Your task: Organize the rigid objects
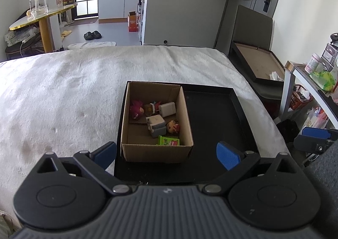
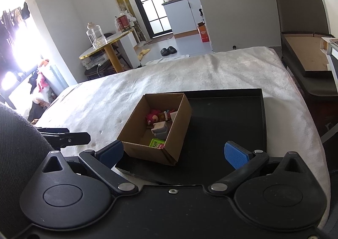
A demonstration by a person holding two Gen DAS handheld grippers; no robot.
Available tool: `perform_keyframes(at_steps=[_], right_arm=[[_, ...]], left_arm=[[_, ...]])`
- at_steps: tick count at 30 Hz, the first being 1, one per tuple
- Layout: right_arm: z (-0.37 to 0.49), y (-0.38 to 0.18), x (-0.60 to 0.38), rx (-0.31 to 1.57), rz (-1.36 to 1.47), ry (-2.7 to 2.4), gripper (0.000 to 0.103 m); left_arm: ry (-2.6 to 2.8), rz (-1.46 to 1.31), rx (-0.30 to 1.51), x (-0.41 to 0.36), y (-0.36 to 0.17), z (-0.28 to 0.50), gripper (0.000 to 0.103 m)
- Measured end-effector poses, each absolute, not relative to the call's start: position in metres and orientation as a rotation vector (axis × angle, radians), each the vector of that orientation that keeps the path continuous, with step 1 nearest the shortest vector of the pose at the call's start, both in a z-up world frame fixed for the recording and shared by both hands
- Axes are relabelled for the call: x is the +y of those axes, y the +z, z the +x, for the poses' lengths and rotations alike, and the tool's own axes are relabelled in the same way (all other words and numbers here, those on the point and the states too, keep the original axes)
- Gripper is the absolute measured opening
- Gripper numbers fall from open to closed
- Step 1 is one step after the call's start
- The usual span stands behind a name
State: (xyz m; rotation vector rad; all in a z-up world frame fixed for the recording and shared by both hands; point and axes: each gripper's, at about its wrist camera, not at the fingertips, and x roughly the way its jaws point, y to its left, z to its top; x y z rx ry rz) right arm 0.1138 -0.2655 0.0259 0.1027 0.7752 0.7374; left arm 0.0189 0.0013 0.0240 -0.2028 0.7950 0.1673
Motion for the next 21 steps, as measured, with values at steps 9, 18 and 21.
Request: perform_keyframes(at_steps=[9,18,21], right_arm=[[0.1138,0.0258,-0.2653,0.775,0.103,0.737,0.103],[0.1131,0.0263,-0.2648,0.774,0.100,0.736,0.103],[0.1130,0.0263,-0.2649,0.777,0.100,0.736,0.103]], left_arm=[[0.163,-0.207,0.805,0.0017,0.0222,0.0210,0.100],[0.161,-0.210,0.807,0.0018,0.0214,0.0216,0.100],[0.157,-0.210,0.804,0.0022,0.0212,0.0222,0.100]])
